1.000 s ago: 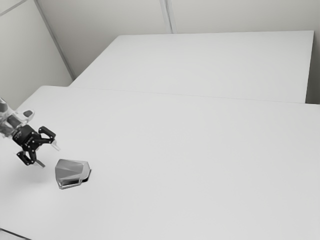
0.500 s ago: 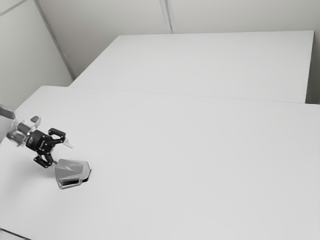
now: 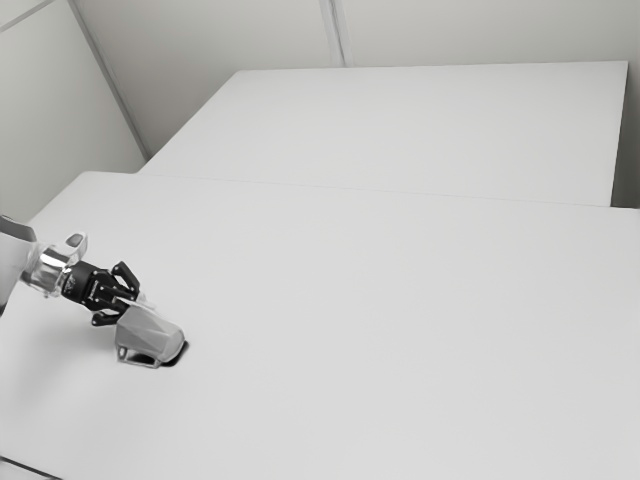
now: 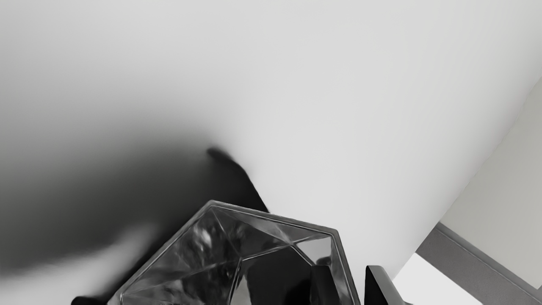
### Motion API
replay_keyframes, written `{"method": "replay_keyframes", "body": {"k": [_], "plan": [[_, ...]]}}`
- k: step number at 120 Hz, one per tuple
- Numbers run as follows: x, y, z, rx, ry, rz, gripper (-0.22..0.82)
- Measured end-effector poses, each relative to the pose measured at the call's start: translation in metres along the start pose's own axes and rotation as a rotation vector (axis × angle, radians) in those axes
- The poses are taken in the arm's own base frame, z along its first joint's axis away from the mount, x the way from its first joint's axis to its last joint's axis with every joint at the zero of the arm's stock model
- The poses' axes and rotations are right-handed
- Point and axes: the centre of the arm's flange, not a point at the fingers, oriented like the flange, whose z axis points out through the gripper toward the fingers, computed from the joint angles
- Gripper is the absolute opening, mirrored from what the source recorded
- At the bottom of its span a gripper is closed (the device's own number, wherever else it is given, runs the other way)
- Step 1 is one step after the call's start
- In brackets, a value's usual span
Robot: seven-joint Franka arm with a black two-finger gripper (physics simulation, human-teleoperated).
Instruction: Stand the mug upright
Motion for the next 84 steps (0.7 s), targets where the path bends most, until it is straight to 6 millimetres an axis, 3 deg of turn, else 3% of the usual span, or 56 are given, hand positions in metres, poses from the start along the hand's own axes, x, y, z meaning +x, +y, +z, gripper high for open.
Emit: {"method": "replay_keyframes", "body": {"k": [40, 69, 84], "plan": [[-0.001, 0.008, 0.000, 0.030, -0.004, 0.025, -0.14], [-0.031, 0.100, -0.002, 0.352, -0.020, 0.290, -0.15], [-0.052, 0.152, 0.023, 0.569, -0.035, 0.447, -0.16]]}}
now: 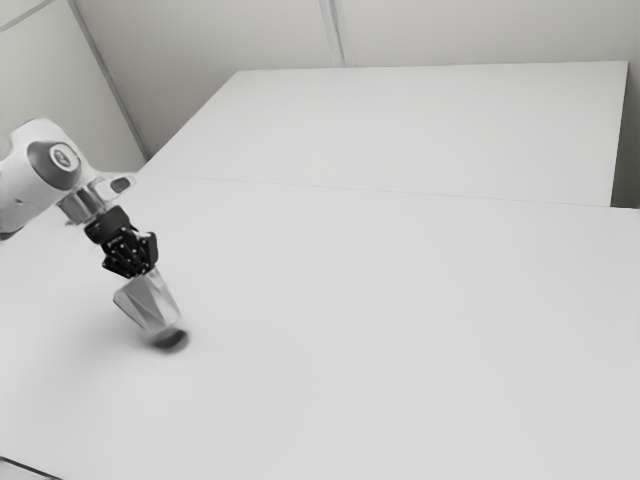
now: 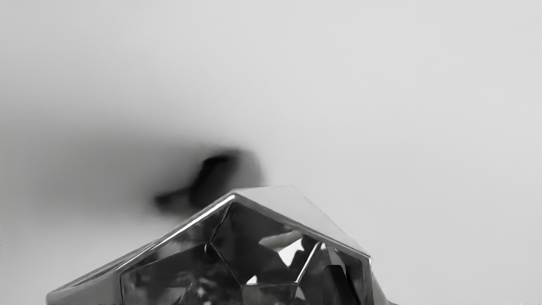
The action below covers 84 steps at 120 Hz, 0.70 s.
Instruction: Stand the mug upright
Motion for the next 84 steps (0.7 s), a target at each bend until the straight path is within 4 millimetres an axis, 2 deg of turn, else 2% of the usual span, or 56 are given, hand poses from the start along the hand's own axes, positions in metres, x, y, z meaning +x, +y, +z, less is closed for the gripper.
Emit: {"method": "replay_keyframes", "body": {"k": [15, 33, 45, 55, 63, 70, 77, 84], "plan": [[0.007, 0.057, 0.007, 0.161, -0.002, 0.111, -0.16], [0.017, 0.115, 0.029, 0.304, 0.034, 0.211, -0.16], [0.022, 0.147, 0.047, 0.352, 0.078, 0.259, -0.17], [0.025, 0.165, 0.059, 0.372, 0.117, 0.283, -0.17], [0.028, 0.172, 0.060, 0.379, 0.152, 0.282, -0.17], [0.033, 0.167, 0.059, 0.381, 0.180, 0.262, -0.17], [0.039, 0.149, 0.055, 0.382, 0.203, 0.216, -0.17], [0.047, 0.117, 0.050, 0.379, 0.220, 0.147, -0.18]]}}
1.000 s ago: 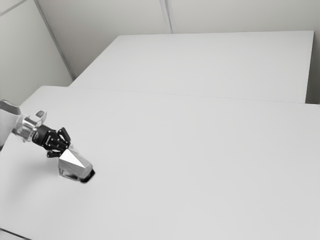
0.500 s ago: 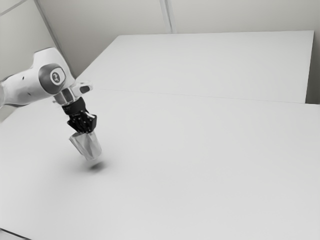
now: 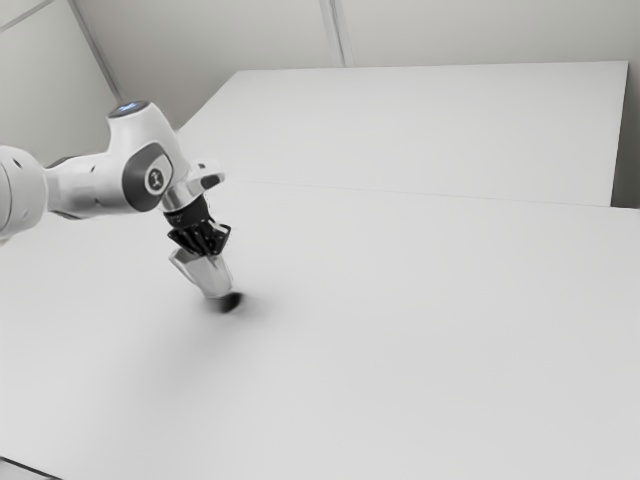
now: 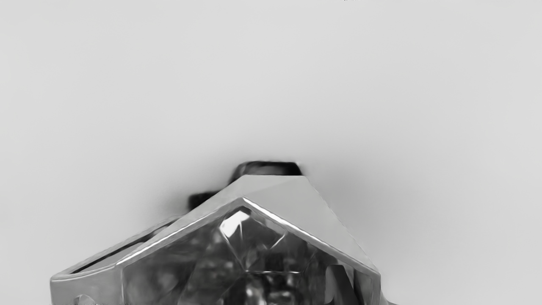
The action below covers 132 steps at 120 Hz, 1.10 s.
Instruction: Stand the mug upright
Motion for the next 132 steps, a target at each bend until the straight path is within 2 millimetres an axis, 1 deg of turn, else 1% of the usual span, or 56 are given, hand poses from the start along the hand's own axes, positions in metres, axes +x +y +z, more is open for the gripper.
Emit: {"method": "replay_keyframes", "body": {"k": [6, 9, 12, 31, 48, 56, 64, 70, 76, 84, 91, 104, 114, 126, 132], "plan": [[0.000, -0.026, 0.007, 0.002, 0.001, -0.059, -0.18], [0.001, -0.033, 0.010, 0.002, 0.003, -0.078, -0.18], [0.001, -0.036, 0.013, 0.003, 0.004, -0.088, -0.18], [0.007, -0.019, 0.023, 0.002, 0.017, -0.088, -0.18], [0.010, -0.018, 0.032, 0.001, 0.018, -0.108, -0.18], [0.011, -0.013, 0.034, -0.002, 0.016, -0.106, -0.03], [0.011, -0.009, 0.029, -0.001, 0.024, -0.102, 0.12], [0.011, -0.008, 0.021, 0.000, 0.033, -0.101, 0.22], [0.010, -0.007, 0.012, 0.003, 0.042, -0.098, 0.30], [0.009, -0.006, -0.001, 0.008, 0.055, -0.092, 0.39], [0.011, 0.001, -0.018, 0.020, 0.074, -0.070, 0.44], [0.023, 0.021, -0.058, 0.054, 0.113, -0.010, 0.50], [0.034, 0.041, -0.097, 0.117, 0.135, 0.061, 0.54], [0.041, 0.063, -0.139, 0.159, 0.150, 0.111, 0.56], [0.042, 0.071, -0.156, 0.171, 0.151, 0.123, 0.57]]}}
